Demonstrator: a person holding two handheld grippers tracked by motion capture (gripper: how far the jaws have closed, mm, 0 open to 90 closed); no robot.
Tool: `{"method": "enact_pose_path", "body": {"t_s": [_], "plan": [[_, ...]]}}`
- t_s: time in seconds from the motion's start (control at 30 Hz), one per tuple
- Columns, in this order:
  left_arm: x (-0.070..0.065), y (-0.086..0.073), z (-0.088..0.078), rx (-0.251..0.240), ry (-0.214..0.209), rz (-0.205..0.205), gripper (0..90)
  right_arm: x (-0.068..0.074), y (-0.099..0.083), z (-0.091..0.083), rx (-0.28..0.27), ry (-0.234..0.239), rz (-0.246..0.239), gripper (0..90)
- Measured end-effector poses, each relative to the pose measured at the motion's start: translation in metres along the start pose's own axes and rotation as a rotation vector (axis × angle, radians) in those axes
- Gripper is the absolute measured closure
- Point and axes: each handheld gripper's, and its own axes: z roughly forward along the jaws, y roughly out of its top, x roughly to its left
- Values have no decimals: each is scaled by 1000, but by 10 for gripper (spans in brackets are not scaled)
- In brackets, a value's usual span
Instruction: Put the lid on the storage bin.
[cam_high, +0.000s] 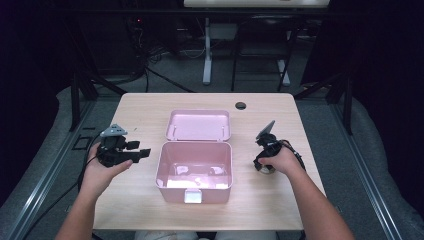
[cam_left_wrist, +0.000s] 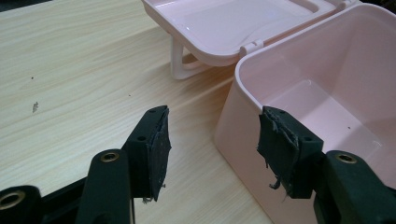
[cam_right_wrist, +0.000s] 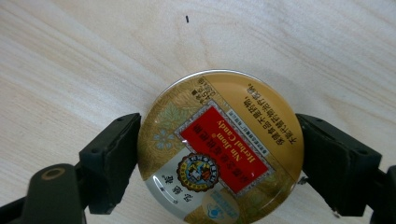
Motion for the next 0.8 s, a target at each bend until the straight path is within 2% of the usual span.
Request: {"method": "enact_pose_path", "body": {"t_s": [0.8], "plan": [[1, -1, 2, 9, -4, -4, 430, 2, 1, 4, 15, -11, -5, 196]]}}
